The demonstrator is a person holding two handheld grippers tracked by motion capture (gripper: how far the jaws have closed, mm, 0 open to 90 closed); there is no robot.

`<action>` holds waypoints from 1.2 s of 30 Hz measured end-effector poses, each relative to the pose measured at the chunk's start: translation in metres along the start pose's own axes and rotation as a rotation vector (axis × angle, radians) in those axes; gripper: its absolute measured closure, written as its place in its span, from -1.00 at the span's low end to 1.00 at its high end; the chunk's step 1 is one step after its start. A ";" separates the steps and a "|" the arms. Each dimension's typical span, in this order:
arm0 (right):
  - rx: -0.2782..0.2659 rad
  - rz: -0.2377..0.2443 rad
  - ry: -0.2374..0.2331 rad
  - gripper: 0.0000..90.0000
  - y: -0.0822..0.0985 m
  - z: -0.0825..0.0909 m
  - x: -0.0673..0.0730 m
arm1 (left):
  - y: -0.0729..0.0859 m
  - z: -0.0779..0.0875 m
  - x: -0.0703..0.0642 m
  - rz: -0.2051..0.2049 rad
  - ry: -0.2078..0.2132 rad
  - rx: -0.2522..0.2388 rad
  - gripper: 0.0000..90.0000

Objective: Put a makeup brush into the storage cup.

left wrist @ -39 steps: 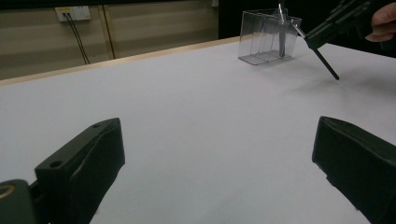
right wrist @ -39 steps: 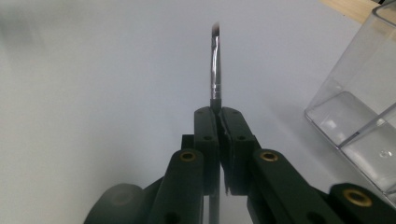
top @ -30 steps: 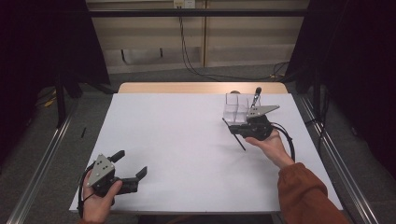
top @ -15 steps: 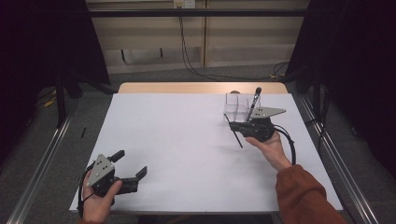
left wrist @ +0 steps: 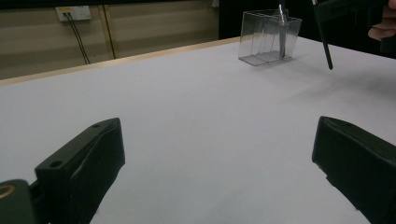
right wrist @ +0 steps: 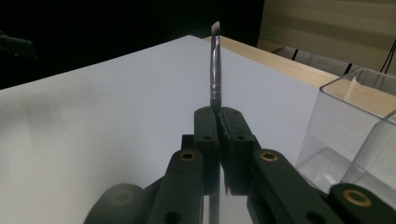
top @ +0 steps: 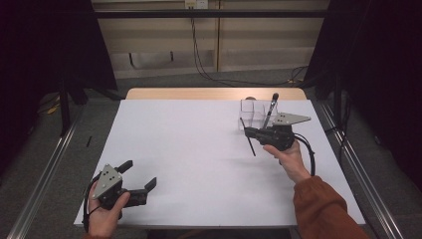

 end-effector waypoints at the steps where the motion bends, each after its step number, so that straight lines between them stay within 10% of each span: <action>1: -0.004 0.000 0.000 0.93 -0.001 0.001 0.000 | 0.000 0.000 0.000 0.002 0.001 -0.002 -0.95; 36: -0.108 -0.001 0.148 0.92 -0.036 0.044 -0.034 | 0.000 0.001 0.001 0.010 -0.012 -0.002 -0.95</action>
Point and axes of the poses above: each handheld gripper's, and its own axes: z roughly backward along the jaws, y roughly out of its underside, x roughly to its left, the point moved 4 cm from there along -z, roughly forward along the jaws, and after that the axes turned 8 degrees about x, right-handed, at the moved point
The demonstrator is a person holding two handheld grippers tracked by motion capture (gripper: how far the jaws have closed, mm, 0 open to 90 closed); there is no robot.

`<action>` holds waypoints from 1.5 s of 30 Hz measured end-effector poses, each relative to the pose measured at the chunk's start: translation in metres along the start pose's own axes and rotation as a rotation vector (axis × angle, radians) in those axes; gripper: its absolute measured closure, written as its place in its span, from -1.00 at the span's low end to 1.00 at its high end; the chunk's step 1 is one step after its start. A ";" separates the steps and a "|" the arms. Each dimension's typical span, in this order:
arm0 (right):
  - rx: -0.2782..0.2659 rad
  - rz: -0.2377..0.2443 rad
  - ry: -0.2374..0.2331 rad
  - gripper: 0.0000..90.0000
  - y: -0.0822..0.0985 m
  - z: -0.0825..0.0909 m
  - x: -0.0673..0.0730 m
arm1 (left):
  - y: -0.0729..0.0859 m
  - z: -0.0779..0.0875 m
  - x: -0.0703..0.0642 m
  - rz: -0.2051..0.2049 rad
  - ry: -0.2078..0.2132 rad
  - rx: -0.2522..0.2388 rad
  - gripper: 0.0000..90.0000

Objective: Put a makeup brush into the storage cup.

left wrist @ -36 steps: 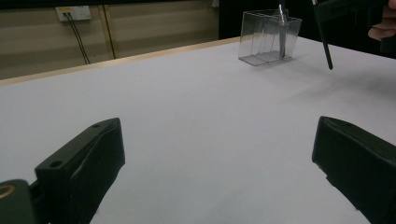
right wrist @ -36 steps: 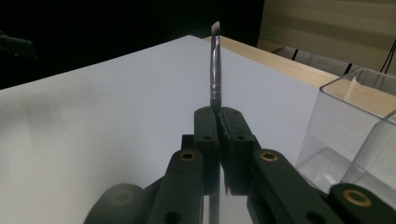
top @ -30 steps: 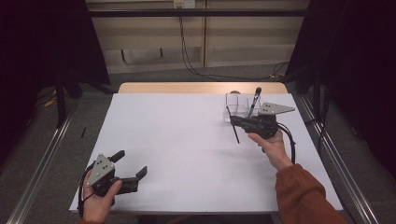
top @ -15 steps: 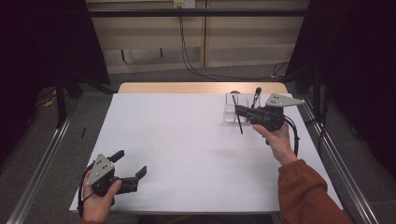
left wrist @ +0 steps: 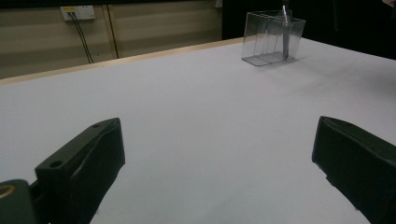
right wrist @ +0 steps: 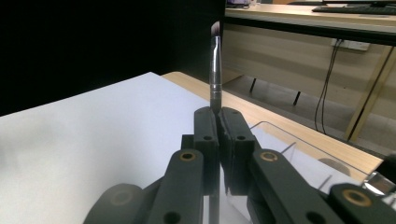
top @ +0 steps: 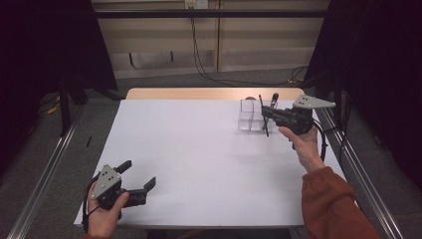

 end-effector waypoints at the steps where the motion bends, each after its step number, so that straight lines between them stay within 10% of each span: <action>1: 0.001 -0.003 0.007 0.92 0.000 0.001 -0.002 | 0.000 0.000 0.000 -0.003 0.002 0.003 -0.95; 19: -0.002 -0.085 0.148 0.92 -0.009 -0.009 -0.036 | 0.000 -0.001 -0.001 -0.008 0.007 0.003 -0.95; 45: -0.021 -0.080 0.199 0.92 -0.030 -0.030 -0.070 | 0.001 -0.002 0.000 -0.012 0.007 0.007 -0.95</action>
Point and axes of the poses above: each handheld gripper's, and its own axes: z roughly backward along the jaws, y roughly out of its underside, x roughly to its left, the point moved 4 cm from there along -z, roughly forward along the jaws, and after that the axes turned 8 degrees about x, right-handed, at the moved point
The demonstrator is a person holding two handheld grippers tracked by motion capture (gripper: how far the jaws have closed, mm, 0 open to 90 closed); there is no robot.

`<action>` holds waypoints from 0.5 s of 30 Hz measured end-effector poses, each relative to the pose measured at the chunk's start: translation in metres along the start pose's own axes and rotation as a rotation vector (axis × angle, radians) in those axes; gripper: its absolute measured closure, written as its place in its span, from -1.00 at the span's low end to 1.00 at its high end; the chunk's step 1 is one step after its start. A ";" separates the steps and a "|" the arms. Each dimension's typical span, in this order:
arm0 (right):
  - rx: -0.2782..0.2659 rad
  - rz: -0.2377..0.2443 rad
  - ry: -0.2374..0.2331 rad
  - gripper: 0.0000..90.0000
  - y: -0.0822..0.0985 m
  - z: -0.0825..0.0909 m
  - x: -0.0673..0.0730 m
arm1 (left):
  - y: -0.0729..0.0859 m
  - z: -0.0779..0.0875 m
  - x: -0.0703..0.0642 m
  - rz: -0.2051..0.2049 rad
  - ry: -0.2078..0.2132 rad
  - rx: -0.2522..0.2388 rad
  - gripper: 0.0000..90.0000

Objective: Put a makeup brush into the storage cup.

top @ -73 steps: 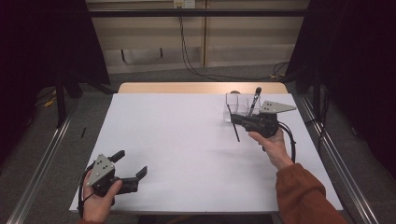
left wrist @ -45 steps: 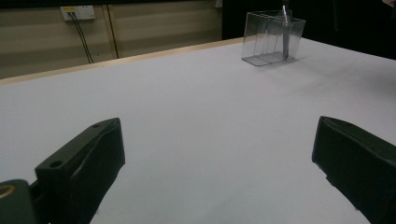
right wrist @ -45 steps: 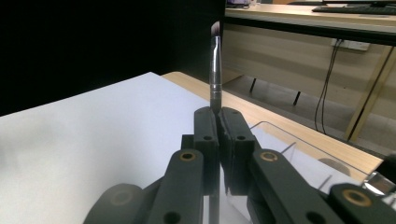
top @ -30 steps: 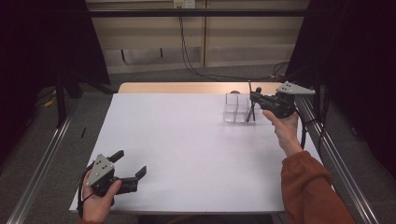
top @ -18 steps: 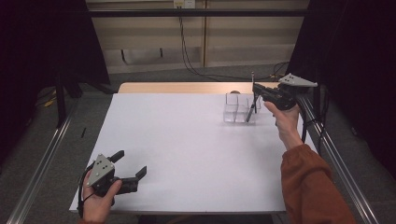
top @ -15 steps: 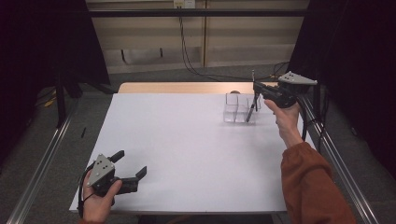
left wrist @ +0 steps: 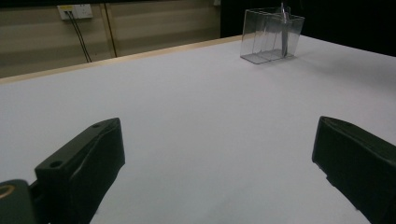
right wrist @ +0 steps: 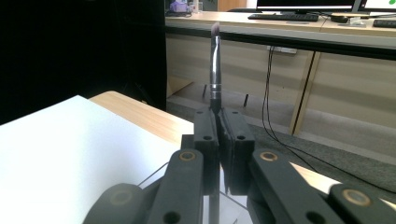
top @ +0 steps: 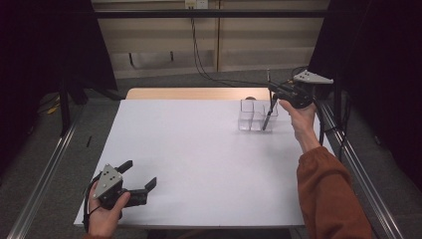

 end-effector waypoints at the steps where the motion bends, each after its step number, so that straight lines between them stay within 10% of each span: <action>1: 0.002 0.000 0.008 0.92 0.001 -0.001 -0.001 | 0.000 0.000 0.000 0.000 0.000 0.001 -0.95; 15: 0.006 -0.004 0.045 0.92 0.010 -0.007 -0.011 | 0.000 0.000 0.000 -0.002 0.005 0.000 -0.95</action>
Point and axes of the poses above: each handheld gripper's, and its own axes: z roughly backward along the jaws, y roughly out of its underside, x roughly to its left, the point moved 4 cm from there along -z, roughly forward along the jaws, and after that the axes turned 8 degrees about x, right-handed, at the moved point
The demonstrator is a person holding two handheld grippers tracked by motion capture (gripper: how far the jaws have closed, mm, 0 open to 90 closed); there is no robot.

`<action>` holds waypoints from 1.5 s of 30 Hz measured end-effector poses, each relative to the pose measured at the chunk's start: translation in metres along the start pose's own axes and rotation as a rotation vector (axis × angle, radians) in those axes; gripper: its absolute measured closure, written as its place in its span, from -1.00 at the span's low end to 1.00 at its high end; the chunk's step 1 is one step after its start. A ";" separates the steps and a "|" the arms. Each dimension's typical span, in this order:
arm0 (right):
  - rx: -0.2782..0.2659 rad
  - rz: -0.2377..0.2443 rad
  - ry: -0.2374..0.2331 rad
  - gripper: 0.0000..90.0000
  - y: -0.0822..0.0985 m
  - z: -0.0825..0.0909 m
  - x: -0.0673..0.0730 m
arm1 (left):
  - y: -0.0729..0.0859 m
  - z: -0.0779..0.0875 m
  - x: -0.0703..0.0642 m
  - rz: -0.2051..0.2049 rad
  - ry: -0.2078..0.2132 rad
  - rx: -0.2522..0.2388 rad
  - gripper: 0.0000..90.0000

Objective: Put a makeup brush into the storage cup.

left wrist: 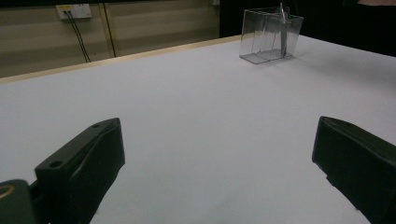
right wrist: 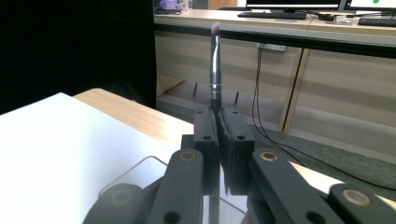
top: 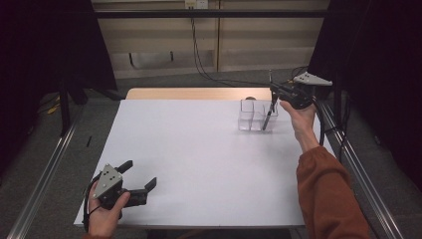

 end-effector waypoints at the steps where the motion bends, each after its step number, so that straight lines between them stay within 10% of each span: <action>1: 0.000 -0.005 0.000 0.92 0.001 0.000 -0.001 | 0.000 0.000 0.000 0.000 -0.002 0.002 -0.95; 45: 0.051 -0.081 -0.008 0.92 0.051 -0.005 -0.008 | 0.000 0.000 0.000 -0.002 -0.001 0.003 -0.95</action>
Point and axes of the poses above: each handheld gripper's, and its own axes: z roughly backward along the jaws, y roughly out of its underside, x roughly to its left, the point moved 4 cm from there along -z, roughly forward along the jaws, and after that the axes turned 8 degrees about x, right-handed, at the moved point
